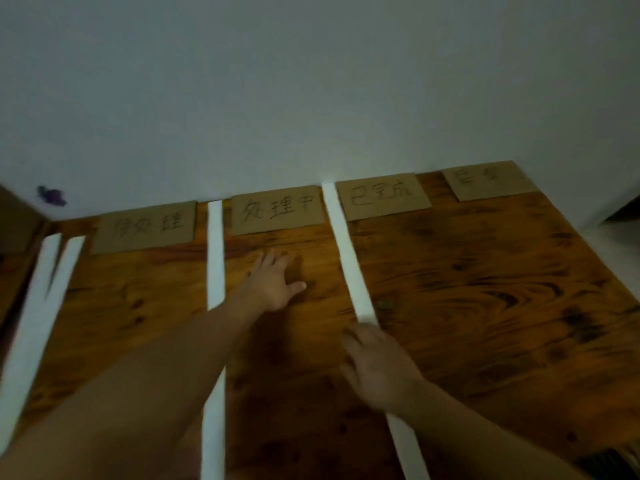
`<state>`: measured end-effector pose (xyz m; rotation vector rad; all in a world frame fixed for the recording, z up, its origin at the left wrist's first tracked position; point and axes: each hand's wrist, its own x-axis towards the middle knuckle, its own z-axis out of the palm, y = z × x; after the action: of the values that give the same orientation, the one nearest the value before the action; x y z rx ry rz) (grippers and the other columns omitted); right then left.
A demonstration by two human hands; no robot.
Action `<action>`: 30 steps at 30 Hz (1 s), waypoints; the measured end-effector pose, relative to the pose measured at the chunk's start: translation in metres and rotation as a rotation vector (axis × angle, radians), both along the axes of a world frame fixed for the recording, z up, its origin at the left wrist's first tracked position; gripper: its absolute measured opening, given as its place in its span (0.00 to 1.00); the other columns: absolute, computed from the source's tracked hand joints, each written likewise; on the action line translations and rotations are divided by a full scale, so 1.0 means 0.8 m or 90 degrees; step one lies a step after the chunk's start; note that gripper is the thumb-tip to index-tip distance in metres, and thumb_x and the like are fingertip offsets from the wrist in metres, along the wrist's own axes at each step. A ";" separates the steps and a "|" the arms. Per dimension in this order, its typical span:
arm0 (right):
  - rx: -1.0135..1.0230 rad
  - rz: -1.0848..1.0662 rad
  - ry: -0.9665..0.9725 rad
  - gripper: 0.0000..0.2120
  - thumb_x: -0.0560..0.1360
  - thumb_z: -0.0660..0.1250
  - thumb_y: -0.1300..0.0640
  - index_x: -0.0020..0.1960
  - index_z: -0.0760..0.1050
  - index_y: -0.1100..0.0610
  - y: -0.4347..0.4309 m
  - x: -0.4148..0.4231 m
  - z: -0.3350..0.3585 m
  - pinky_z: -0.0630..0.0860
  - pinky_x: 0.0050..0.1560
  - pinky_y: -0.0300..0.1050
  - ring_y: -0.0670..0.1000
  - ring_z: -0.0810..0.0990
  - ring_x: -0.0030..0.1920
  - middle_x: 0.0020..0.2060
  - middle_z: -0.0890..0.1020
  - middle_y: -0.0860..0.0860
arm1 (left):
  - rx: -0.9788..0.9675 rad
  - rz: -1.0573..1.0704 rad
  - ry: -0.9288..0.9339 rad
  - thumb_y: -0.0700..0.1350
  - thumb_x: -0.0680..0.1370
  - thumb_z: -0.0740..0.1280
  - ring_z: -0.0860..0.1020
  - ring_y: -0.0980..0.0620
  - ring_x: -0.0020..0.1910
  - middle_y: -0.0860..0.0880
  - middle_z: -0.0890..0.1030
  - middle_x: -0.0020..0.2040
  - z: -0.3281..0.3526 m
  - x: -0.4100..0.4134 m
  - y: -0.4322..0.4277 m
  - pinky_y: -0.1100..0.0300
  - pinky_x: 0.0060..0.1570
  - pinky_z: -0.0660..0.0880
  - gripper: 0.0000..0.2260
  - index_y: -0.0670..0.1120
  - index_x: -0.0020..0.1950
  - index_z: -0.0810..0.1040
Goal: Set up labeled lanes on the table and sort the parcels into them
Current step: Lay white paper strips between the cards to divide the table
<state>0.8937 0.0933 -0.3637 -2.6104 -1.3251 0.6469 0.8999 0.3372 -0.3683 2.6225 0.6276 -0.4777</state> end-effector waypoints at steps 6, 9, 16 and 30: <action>0.034 0.122 -0.029 0.27 0.79 0.58 0.46 0.75 0.60 0.55 0.140 -0.049 0.016 0.61 0.71 0.53 0.57 0.57 0.73 0.73 0.61 0.56 | 0.061 0.163 0.016 0.62 0.76 0.62 0.47 0.43 0.77 0.44 0.53 0.78 0.012 -0.169 0.120 0.46 0.75 0.49 0.34 0.51 0.77 0.55; 0.033 0.159 -0.033 0.26 0.79 0.58 0.47 0.74 0.61 0.56 0.206 -0.112 0.016 0.61 0.71 0.51 0.58 0.59 0.73 0.72 0.63 0.56 | 0.053 0.235 0.048 0.61 0.76 0.63 0.48 0.42 0.77 0.44 0.52 0.78 0.009 -0.265 0.176 0.47 0.74 0.52 0.33 0.51 0.77 0.56; 0.018 0.177 0.057 0.26 0.79 0.59 0.47 0.73 0.62 0.57 0.335 -0.299 -0.012 0.62 0.70 0.52 0.58 0.62 0.70 0.69 0.66 0.57 | 0.054 0.333 0.081 0.58 0.75 0.66 0.64 0.39 0.70 0.39 0.63 0.72 -0.017 -0.470 0.265 0.50 0.67 0.64 0.33 0.45 0.75 0.59; 0.044 -0.108 0.305 0.09 0.77 0.65 0.55 0.55 0.70 0.58 0.401 -0.486 -0.034 0.70 0.57 0.48 0.54 0.71 0.53 0.54 0.72 0.56 | -0.031 0.482 -0.060 0.42 0.80 0.60 0.74 0.41 0.62 0.40 0.74 0.63 -0.050 -0.512 0.254 0.54 0.59 0.71 0.14 0.38 0.65 0.69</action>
<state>0.5049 0.4145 -0.3912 -2.2756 -0.9513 1.0851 0.4900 0.5407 -0.4083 2.1174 1.4515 -0.1251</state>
